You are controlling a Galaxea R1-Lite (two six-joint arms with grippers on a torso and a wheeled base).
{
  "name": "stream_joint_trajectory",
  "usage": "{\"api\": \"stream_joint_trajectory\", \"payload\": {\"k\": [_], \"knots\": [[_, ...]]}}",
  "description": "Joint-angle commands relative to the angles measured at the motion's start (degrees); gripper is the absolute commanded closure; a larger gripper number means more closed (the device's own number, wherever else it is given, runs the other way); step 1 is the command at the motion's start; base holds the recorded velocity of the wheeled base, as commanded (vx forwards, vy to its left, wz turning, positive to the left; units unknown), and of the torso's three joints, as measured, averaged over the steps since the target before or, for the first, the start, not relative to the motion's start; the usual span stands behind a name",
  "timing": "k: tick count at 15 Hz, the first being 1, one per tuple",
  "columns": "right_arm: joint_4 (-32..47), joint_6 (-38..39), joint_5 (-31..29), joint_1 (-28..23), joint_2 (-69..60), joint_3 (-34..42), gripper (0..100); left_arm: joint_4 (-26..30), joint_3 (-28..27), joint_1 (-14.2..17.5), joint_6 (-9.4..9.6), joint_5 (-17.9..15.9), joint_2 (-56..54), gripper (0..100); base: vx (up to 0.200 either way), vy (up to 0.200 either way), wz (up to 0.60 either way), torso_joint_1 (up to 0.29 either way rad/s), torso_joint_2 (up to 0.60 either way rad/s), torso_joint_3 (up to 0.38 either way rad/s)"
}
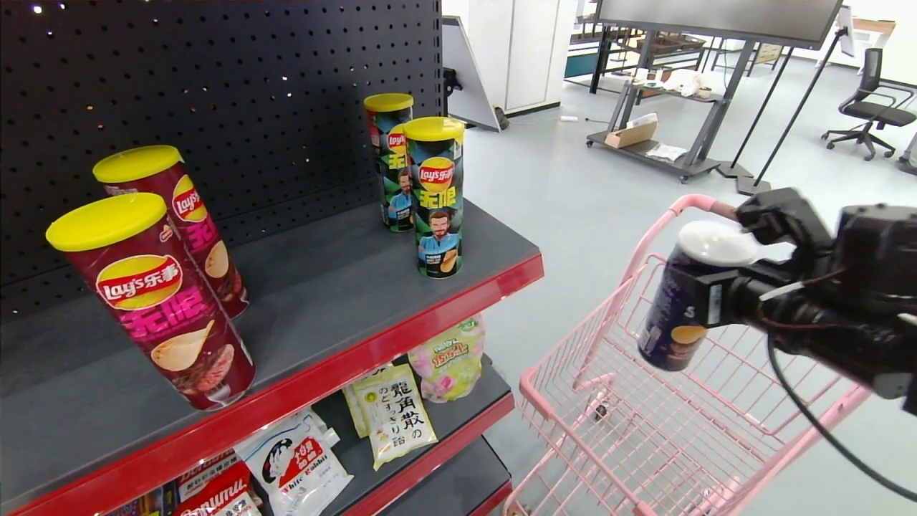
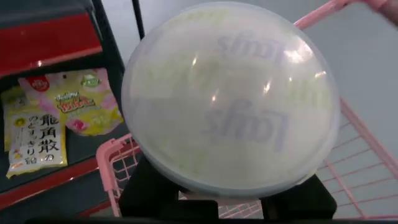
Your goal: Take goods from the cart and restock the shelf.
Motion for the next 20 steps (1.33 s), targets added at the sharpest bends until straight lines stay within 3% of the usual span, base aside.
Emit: {"api": "stream_joint_trajectory", "payload": {"k": [1, 4, 5, 7, 8, 11, 13, 15, 20], "knots": [[8.29, -1.45, -1.24, 0.13, -19.10, 1.58, 100, 4.19, -0.40, 0.08, 0.00, -0.03, -5.23, 0, 0.000, 0.000, 0.00, 0.000, 0.00, 0.000], [20.60, -2.68, -0.45, -1.01, -28.59, 1.66, 100, 9.99, -3.30, 1.48, -2.29, -0.03, -4.71, 0, 0.000, 0.000, 0.00, 0.000, 0.00, 0.000], [28.25, -4.61, -0.45, -2.77, -32.28, 0.70, 100, 10.69, -2.94, 3.24, -2.46, -0.03, -4.97, 0, 0.000, 0.000, 0.00, 0.000, 0.00, 0.000], [36.42, -5.84, 0.52, -4.09, -37.12, 0.61, 100, 10.96, -2.07, 5.97, -2.55, -0.12, -5.41, 0, 0.000, 0.000, 0.00, 0.000, 0.00, 0.000], [39.06, -5.93, 0.34, -5.23, -39.40, 1.22, 100, 11.57, -1.98, 9.31, -2.99, -0.03, -5.15, 0, 0.000, 0.000, 0.00, 0.000, 0.00, 0.000], [38.70, -6.11, 0.43, -6.64, -40.54, 2.19, 100, 12.10, -1.01, 14.05, -2.99, -0.12, -5.76, 0, 0.000, 0.000, 0.00, 0.000, 0.00, 0.000], [38.53, -6.19, 0.43, -6.82, -41.16, 2.98, 100, 11.93, -0.13, 13.88, -1.67, -1.18, -8.13, 0, 0.000, 0.000, 0.00, 0.000, 0.00, 0.000], [38.53, -6.11, 0.52, -6.82, -41.60, 3.42, 100, 11.75, 0.13, 13.88, 0.79, -5.75, -9.89, 0, 0.000, 0.000, 0.00, 0.000, 0.00, 0.000], [38.44, -6.02, 0.61, -6.82, -41.60, 5.09, 100, 11.57, 0.04, 13.44, 1.93, -6.71, -10.59, 0, 0.000, 0.000, 0.00, 0.128, -0.32, -0.189]]}}
